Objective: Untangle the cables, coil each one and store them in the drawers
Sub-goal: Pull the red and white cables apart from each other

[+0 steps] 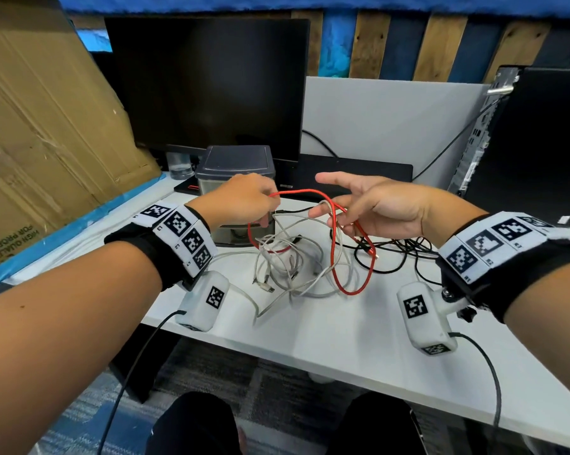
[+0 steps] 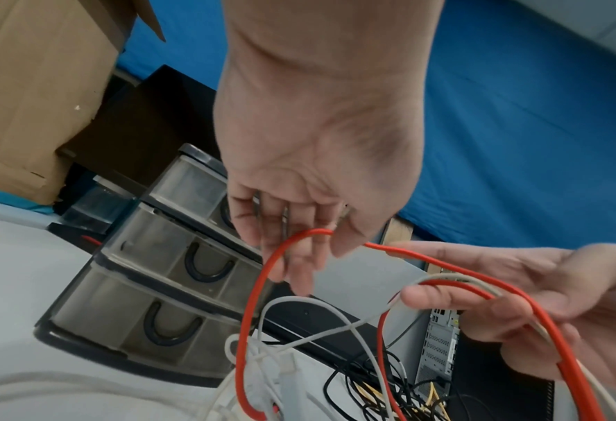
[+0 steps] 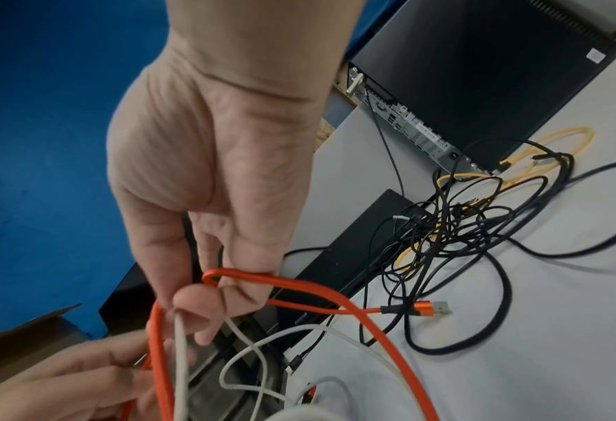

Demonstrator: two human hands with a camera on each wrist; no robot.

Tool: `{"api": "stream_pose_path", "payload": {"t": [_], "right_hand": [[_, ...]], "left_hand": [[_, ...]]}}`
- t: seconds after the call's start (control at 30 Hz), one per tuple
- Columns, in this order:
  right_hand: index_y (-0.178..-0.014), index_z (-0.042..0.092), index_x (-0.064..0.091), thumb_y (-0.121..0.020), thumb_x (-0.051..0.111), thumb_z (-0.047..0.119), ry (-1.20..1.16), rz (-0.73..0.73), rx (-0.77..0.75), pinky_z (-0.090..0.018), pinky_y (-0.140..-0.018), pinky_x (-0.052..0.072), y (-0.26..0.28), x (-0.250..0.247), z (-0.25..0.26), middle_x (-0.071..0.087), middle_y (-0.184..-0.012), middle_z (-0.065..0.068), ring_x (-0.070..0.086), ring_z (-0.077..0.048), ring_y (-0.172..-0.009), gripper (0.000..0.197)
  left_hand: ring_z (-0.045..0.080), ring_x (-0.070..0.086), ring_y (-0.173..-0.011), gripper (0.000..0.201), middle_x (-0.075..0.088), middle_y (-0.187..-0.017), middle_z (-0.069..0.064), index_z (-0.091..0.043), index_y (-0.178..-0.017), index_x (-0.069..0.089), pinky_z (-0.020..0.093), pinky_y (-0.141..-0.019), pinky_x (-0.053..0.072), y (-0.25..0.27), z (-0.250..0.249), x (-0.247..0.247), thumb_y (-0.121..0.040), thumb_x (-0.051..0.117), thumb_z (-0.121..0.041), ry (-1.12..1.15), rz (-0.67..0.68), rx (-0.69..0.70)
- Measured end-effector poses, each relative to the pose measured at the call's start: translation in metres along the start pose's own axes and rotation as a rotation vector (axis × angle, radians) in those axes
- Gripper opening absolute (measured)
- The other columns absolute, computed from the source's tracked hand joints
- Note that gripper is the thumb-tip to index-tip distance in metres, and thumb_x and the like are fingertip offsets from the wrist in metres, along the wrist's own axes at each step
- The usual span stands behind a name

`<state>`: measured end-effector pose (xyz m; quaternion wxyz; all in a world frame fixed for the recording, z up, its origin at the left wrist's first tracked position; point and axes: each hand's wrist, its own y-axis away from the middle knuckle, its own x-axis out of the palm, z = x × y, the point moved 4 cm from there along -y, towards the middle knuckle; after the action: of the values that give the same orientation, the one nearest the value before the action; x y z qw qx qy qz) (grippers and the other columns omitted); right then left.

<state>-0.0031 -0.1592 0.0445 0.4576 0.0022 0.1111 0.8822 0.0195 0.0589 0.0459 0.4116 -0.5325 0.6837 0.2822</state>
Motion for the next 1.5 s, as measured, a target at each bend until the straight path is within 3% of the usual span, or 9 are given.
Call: {"api": "stream_pose_path", "payload": {"t": [0.13, 0.3, 0.43, 0.63, 0.77, 1.0, 1.13, 1.3, 1.5], "right_hand": [[-0.151, 0.028, 0.037, -0.09, 0.042, -0.023, -0.03, -0.019, -0.01, -0.022, -0.062, 0.046, -0.004, 0.002, -0.001, 0.064, -0.133, -0.023, 0.07, -0.028, -0.109, 0.08], [-0.135, 0.018, 0.055, -0.09, 0.037, -0.025, -0.059, -0.105, -0.056, -0.031, -0.08, 0.058, -0.017, 0.001, 0.002, 0.06, -0.128, -0.032, 0.063, -0.038, -0.119, 0.065], [-0.13, 0.017, 0.053, -0.094, 0.038, -0.022, -0.052, -0.277, -0.081, -0.028, -0.071, 0.062, -0.021, -0.007, 0.007, 0.059, -0.1, -0.019, 0.066, -0.024, -0.09, 0.055], [-0.136, 0.013, 0.05, -0.101, 0.035, -0.015, -0.086, -0.437, -0.084, -0.027, -0.069, 0.062, -0.024, -0.015, 0.014, 0.066, -0.097, -0.024, 0.072, -0.02, -0.068, 0.047], [-0.135, 0.011, 0.048, -0.101, 0.031, -0.017, -0.133, -0.408, -0.085, -0.04, -0.094, 0.059, -0.026, -0.013, 0.015, 0.065, -0.107, -0.033, 0.077, -0.029, -0.077, 0.047], [-0.118, 0.012, 0.06, -0.1, 0.031, -0.015, -0.06, -0.411, -0.06, -0.029, -0.064, 0.06, -0.023, -0.018, 0.009, 0.069, -0.088, -0.017, 0.072, -0.02, -0.063, 0.044], [-0.087, 0.003, 0.072, -0.092, 0.034, -0.018, 0.174, -0.363, -0.007, -0.017, -0.042, 0.038, -0.015, -0.02, -0.002, 0.071, -0.091, -0.02, 0.055, -0.012, -0.053, 0.043], [-0.103, 0.004, 0.075, -0.093, 0.045, -0.014, 0.173, -0.015, 0.04, -0.015, -0.044, 0.033, -0.007, 0.002, -0.013, 0.073, -0.104, -0.016, 0.047, -0.01, -0.058, 0.037], [-0.099, 0.004, 0.075, -0.096, 0.043, -0.001, 0.024, 0.08, -0.013, -0.021, -0.053, 0.029, -0.001, 0.001, -0.01, 0.07, -0.106, -0.016, 0.042, -0.011, -0.062, 0.033]], "left_hand": [[0.004, 0.066, -0.086, 0.045, 0.07, -0.092, -0.007, -0.035, -0.139, 0.049, 0.025, -0.076, 0.052, 0.008, -0.023, 0.007, -0.097, 0.067, -0.036, 0.081, 0.1, 0.24], [0.004, 0.054, -0.07, 0.054, 0.06, -0.085, -0.004, -0.04, -0.135, 0.044, 0.017, -0.06, 0.042, 0.017, -0.051, 0.016, -0.09, 0.073, -0.046, -0.063, 0.043, 0.516], [-0.007, 0.053, -0.089, 0.061, 0.053, -0.098, -0.019, -0.044, -0.139, 0.035, 0.014, -0.069, 0.04, 0.02, -0.055, 0.023, -0.09, 0.072, -0.05, -0.185, -0.03, 0.599], [0.007, 0.051, -0.088, 0.032, 0.052, -0.098, -0.017, -0.037, -0.132, 0.056, 0.036, -0.077, 0.047, 0.02, -0.061, 0.031, -0.102, 0.048, -0.045, -0.404, 0.07, 0.721], [0.01, 0.055, -0.076, 0.033, 0.059, -0.078, -0.004, -0.031, -0.134, 0.058, 0.035, -0.074, 0.044, 0.016, -0.062, 0.032, -0.106, 0.042, -0.036, -0.291, 0.163, 0.652], [0.003, 0.05, -0.065, 0.023, 0.052, -0.071, -0.007, -0.02, -0.108, 0.055, 0.019, -0.055, 0.033, 0.007, -0.066, 0.032, -0.098, 0.065, -0.039, -0.356, 0.175, 0.597], [0.004, 0.048, -0.061, 0.027, 0.059, -0.071, -0.002, -0.012, -0.092, 0.057, 0.015, -0.055, 0.038, 0.003, -0.065, 0.02, -0.093, 0.074, -0.032, -0.14, 0.047, 0.574], [0.004, 0.045, -0.059, 0.032, 0.055, -0.068, -0.009, -0.011, -0.087, 0.051, 0.016, -0.055, 0.037, 0.004, -0.061, 0.017, -0.094, 0.073, -0.034, -0.037, -0.046, 0.551], [0.006, 0.04, -0.057, 0.036, 0.048, -0.066, -0.009, -0.006, -0.085, 0.047, 0.016, -0.055, 0.035, 0.009, -0.062, 0.009, -0.097, 0.07, -0.032, 0.025, -0.117, 0.56]]}}
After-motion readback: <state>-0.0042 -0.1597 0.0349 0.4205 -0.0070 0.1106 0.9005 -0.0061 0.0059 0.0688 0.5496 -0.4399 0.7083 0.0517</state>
